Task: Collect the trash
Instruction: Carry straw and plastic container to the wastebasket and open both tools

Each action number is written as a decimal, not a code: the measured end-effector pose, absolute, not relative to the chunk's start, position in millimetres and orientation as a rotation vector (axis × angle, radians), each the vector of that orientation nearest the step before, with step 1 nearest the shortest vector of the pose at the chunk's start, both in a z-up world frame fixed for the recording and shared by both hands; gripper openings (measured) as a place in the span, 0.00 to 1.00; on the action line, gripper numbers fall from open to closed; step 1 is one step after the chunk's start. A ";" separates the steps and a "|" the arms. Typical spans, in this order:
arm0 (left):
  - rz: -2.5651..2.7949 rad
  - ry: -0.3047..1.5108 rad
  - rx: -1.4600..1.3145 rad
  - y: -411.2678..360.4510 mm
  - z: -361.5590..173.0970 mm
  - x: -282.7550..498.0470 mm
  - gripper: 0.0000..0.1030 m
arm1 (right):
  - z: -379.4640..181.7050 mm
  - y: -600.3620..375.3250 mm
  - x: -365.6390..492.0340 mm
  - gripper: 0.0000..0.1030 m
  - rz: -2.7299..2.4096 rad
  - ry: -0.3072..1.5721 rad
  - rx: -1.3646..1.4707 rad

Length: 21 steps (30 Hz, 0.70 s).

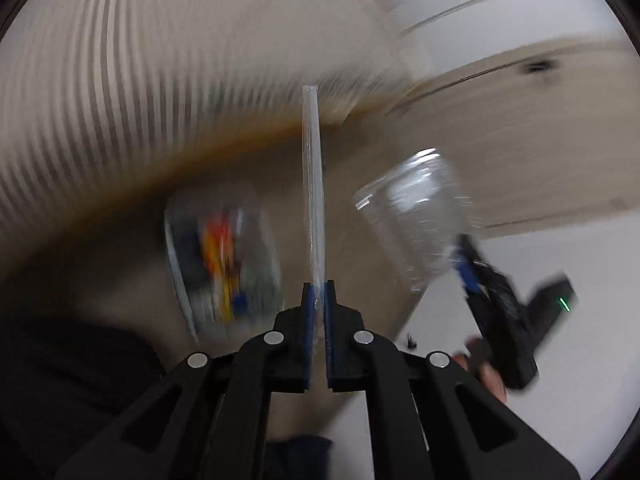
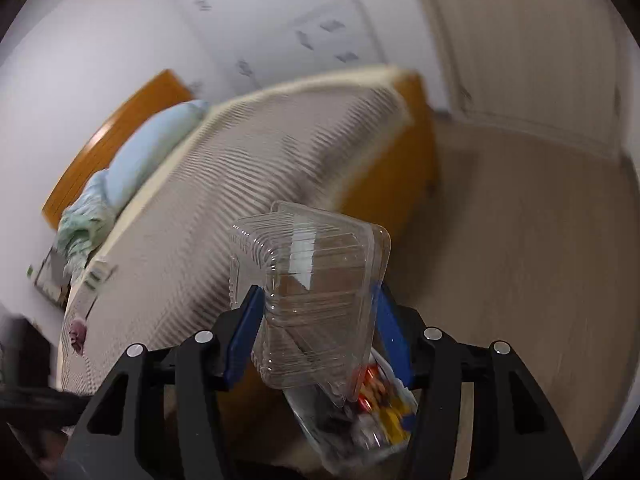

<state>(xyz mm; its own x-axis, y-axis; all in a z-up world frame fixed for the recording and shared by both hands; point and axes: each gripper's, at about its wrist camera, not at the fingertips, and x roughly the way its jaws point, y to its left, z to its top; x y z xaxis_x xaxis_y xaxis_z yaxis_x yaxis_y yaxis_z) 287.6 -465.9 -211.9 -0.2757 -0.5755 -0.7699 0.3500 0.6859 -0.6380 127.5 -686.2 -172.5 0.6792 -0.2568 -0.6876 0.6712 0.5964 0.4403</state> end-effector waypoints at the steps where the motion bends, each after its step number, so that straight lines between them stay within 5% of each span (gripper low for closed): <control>1: -0.824 1.718 -0.189 -478.1 -249.7 276.1 0.02 | -187.1 -689.2 120.8 0.53 -0.584 0.622 0.781; 6: -0.575 2.022 -0.161 -502.0 -366.4 258.1 0.02 | -249.4 -707.7 78.2 0.53 -0.603 0.685 0.884; 18: -0.458 2.153 0.052 -565.7 -466.5 277.7 0.03 | -327.1 -717.8 71.7 0.54 -0.578 0.860 0.935; 20: -0.459 2.166 0.106 -574.6 -484.2 274.7 0.15 | -340.7 -715.8 77.1 0.54 -0.575 0.886 0.927; 21: -0.460 2.154 0.138 -575.4 -487.4 273.6 0.47 | -345.8 -715.5 81.8 0.54 -0.577 0.900 0.920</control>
<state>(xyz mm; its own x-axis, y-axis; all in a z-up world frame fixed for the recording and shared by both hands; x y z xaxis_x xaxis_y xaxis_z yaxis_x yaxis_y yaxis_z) 273.6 -575.4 -487.4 -0.5880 -0.0702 -0.8058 0.2650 0.9245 -0.2739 81.8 -715.5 -345.8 0.5171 -0.0540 -0.8542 0.7535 0.5022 0.4243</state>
